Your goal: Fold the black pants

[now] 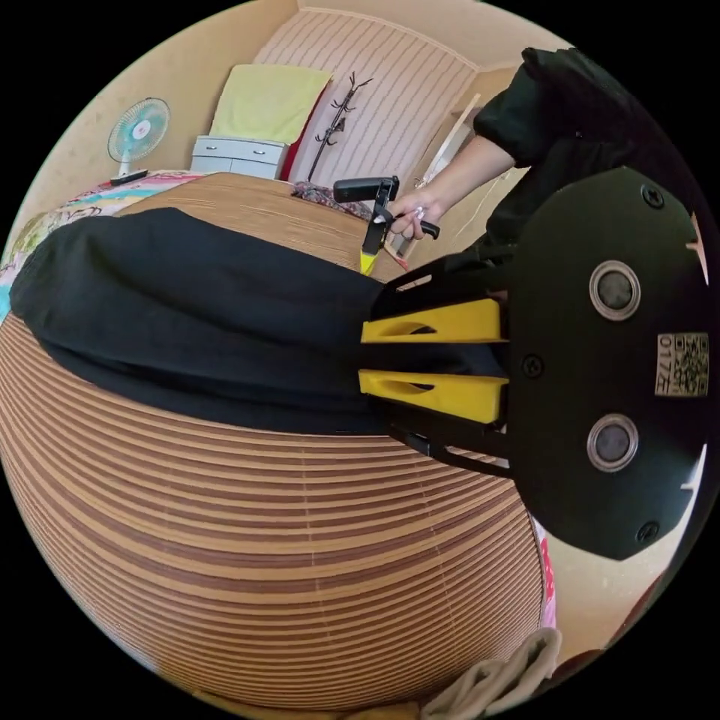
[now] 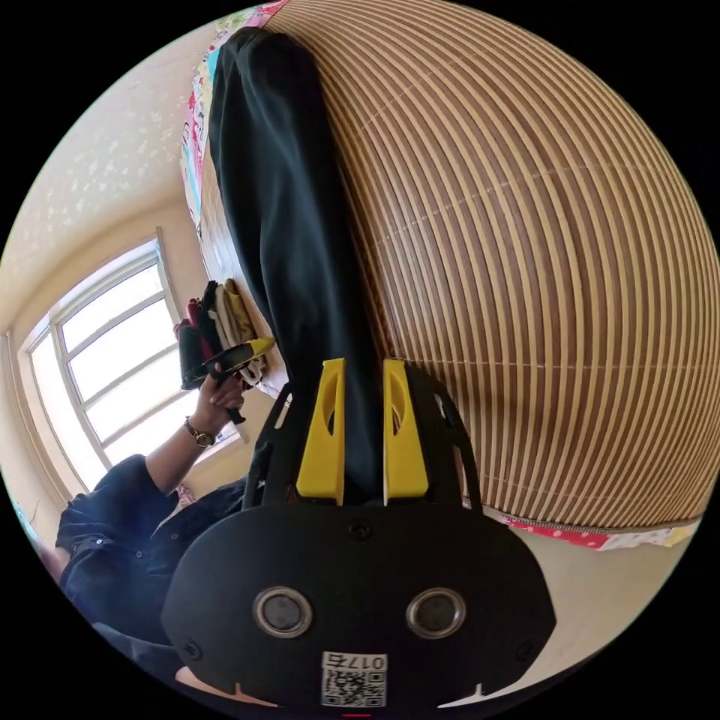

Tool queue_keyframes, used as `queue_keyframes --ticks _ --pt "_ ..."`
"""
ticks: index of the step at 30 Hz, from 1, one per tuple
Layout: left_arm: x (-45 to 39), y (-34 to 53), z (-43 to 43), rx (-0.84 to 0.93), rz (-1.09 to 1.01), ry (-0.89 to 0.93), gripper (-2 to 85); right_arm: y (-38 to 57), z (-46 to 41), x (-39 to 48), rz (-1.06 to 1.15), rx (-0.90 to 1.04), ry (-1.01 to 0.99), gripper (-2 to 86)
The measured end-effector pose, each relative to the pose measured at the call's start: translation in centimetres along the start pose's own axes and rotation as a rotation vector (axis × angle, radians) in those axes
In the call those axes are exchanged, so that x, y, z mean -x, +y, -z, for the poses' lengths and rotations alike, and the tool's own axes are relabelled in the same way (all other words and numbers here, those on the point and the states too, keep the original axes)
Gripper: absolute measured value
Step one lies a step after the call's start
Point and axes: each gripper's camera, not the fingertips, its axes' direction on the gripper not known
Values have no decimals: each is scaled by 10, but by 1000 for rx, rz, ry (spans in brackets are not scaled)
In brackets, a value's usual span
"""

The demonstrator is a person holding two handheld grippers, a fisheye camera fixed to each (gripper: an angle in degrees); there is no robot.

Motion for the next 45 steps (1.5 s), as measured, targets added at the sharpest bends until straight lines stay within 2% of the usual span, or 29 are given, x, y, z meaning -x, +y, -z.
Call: queue_keyframes --ticks 3,8,10,13,15,18,24,30,35,39,41,45 --pt "-7 -2 -15 58 30 -93 10 -2 -13 5 21 43 32 58" --pt "1 6 -11 134 -39 12 -4 9 -23 18 135 93 119 37" --pt "9 19 1 96 -92 22 -6 16 -20 21 182 75 121 35" --pt "45 45 24 -5 42 -76 -6 24 -13 23 182 21 101 33" --pt "67 63 35 -67 106 -9 -5 27 -12 23 176 1 100 31" --pt "65 75 31 -53 27 140 19 25 -10 18 126 18 100 29" --pt "17 83 -7 23 -110 145 89 28 -15 12 117 105 82 31" --pt "0 79 -34 54 -44 101 10 36 -19 20 144 144 126 29" --pt "5 91 -13 51 -91 245 -2 41 -13 23 172 133 101 30" --pt "19 117 12 -48 -118 441 -4 45 -9 28 197 132 66 30" --pt "27 127 15 -100 -93 474 -3 48 -7 30 209 128 33 31" --pt "39 135 -5 -128 57 361 2 49 -12 33 179 132 38 34"
